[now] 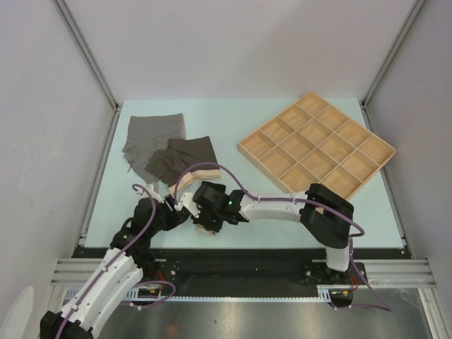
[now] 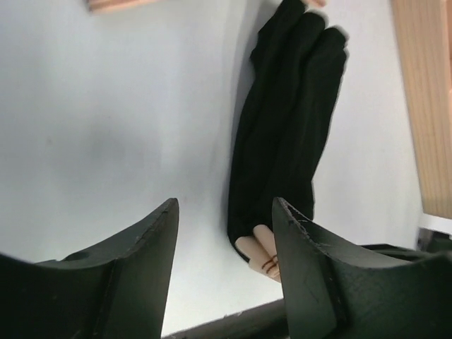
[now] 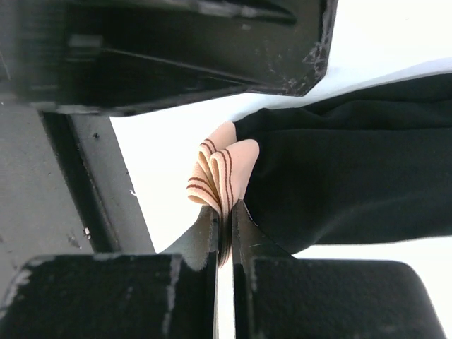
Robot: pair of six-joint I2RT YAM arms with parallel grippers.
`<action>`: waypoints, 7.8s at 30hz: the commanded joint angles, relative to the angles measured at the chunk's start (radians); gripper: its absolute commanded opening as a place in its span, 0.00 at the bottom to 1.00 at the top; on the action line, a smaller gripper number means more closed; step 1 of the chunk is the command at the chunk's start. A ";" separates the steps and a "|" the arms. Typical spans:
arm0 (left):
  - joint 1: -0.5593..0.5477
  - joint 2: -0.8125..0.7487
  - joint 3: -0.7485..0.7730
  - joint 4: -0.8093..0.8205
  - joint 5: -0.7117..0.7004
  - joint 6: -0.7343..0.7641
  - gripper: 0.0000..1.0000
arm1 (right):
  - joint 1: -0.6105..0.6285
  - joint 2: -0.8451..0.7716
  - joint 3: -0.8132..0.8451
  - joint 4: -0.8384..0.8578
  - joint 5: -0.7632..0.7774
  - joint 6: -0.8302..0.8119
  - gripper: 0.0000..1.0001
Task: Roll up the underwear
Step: Roll the underwear to the center of the board.
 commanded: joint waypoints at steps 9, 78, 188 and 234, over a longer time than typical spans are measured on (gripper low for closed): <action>0.000 -0.063 -0.109 0.247 0.137 0.134 0.44 | -0.183 0.140 0.158 -0.118 -0.373 -0.024 0.00; -0.207 0.404 -0.005 0.319 -0.155 0.027 0.00 | -0.383 -0.102 -0.001 0.125 -0.447 0.153 0.70; -0.047 0.602 0.140 0.208 0.430 0.145 0.00 | 0.146 -0.277 -0.339 0.461 0.363 0.028 0.75; 0.083 0.480 0.155 0.192 0.439 0.122 0.58 | 0.087 -0.139 -0.362 0.432 0.167 0.184 0.00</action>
